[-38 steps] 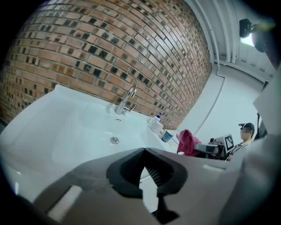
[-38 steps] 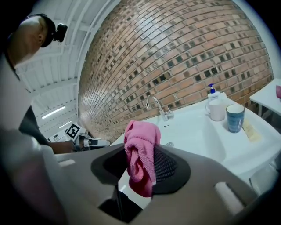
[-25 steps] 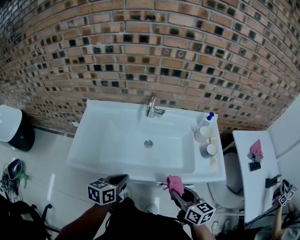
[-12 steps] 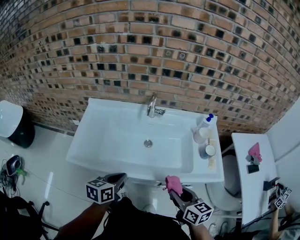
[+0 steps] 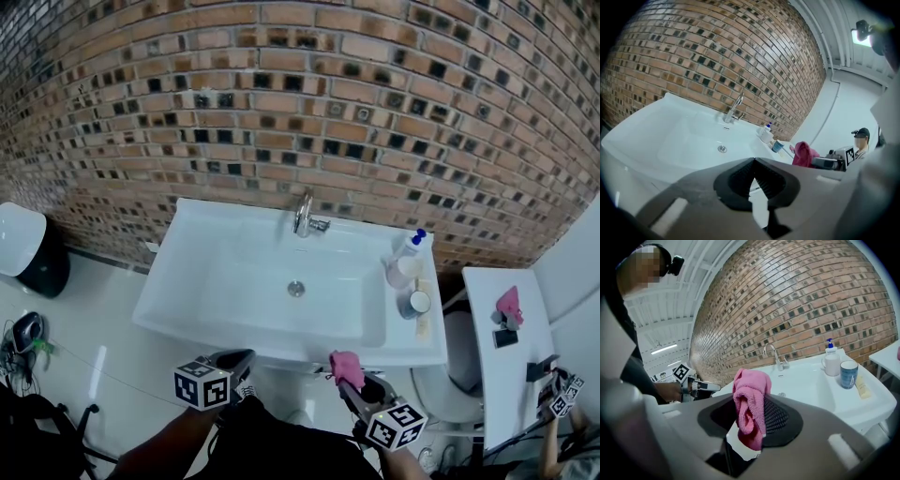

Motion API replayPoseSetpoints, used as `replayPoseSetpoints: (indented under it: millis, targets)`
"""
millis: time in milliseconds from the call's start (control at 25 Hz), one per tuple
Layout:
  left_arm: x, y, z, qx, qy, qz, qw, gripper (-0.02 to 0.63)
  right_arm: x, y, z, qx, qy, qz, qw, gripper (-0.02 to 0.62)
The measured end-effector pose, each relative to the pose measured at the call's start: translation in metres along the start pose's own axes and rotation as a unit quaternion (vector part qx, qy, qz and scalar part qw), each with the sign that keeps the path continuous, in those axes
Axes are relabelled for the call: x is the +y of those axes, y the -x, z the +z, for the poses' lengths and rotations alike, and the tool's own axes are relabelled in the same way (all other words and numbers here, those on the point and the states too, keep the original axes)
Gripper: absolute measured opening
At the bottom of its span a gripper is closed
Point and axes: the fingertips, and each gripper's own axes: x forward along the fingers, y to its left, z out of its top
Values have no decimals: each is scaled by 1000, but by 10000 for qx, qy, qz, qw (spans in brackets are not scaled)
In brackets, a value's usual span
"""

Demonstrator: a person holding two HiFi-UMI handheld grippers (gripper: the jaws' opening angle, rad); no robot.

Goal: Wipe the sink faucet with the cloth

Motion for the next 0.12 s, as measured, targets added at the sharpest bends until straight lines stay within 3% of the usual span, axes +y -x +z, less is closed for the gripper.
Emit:
replayPoseSetpoints:
  millis: [120]
  targets:
    - [-1, 1, 3, 12, -41, -2, 10000, 6, 1, 1, 2, 14, 38, -18, 10000, 150]
